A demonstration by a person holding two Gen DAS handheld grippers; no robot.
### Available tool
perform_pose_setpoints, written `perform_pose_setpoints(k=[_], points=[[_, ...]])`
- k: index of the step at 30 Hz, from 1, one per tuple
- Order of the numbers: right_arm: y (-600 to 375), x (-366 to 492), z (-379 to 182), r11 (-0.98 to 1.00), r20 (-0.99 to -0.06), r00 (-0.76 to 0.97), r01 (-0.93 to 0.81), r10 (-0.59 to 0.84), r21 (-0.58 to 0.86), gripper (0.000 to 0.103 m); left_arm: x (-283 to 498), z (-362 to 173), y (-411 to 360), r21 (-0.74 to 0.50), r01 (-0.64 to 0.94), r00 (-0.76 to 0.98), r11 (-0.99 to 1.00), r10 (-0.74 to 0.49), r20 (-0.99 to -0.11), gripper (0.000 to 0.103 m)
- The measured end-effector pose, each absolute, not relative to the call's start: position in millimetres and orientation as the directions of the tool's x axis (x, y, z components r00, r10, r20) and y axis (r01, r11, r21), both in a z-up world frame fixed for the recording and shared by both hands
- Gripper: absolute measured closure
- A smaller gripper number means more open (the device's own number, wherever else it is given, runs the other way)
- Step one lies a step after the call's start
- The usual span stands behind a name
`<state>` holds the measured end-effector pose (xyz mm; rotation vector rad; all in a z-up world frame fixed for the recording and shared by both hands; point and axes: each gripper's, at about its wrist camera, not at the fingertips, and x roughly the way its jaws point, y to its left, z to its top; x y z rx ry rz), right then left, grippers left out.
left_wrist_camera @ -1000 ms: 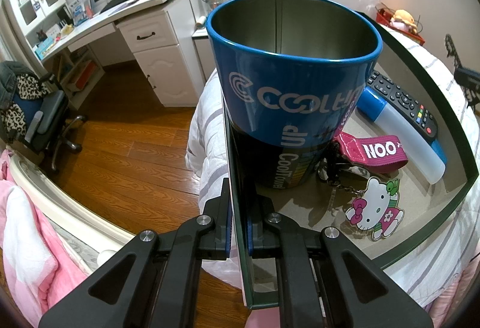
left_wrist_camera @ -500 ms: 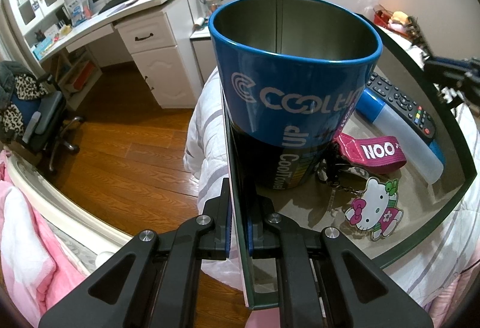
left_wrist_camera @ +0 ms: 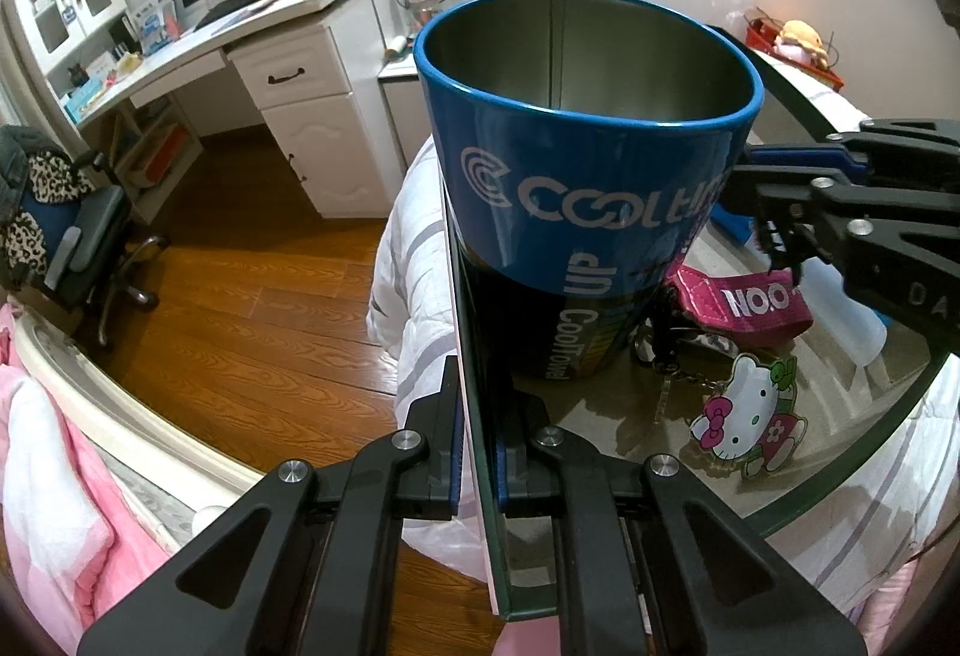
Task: Organize rigid objects
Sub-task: 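Lower the hair clip into the tray and open the right gripper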
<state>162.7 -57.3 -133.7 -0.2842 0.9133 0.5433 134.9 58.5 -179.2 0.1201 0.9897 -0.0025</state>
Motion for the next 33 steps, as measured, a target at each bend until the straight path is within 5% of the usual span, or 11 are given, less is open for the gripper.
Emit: perform_pose_setpoints(k=[20,21,23,24,33], points=[[-54.6,163.4,-130.3,0.847,-0.792,0.512,-0.532,0.331,0.010,0.087,135.0,-180.7,55.5,0.118,0.064,0.554,0.991,0.063,-0.830,0.096],[-55.4,163.2,-129.3,0.851,-0.789,0.519,-0.526,0.329,0.009,0.085,135.3,-180.7,55.5,0.119,0.065,0.555,0.991,0.063,-0.830,0.096],[-58.4,162.4,-125.9,0.859,-0.776,0.541,-0.511,0.324,0.003,0.056,135.7,-181.2,55.4,0.120,0.066,0.555,0.991,0.064,-0.829,0.096],[-59.4,162.0,-125.1,0.862,-0.773,0.545,-0.507,0.324,0.004,0.051,135.8,-181.3,55.5,0.121,0.067,0.556,0.990,0.064,-0.829,0.096],[-69.7,154.1,-110.5,0.886,-0.733,0.611,-0.463,0.298,-0.026,0.036,136.3,-182.0,56.5,0.119,0.075,0.558,0.990,0.057,-0.828,0.096]])
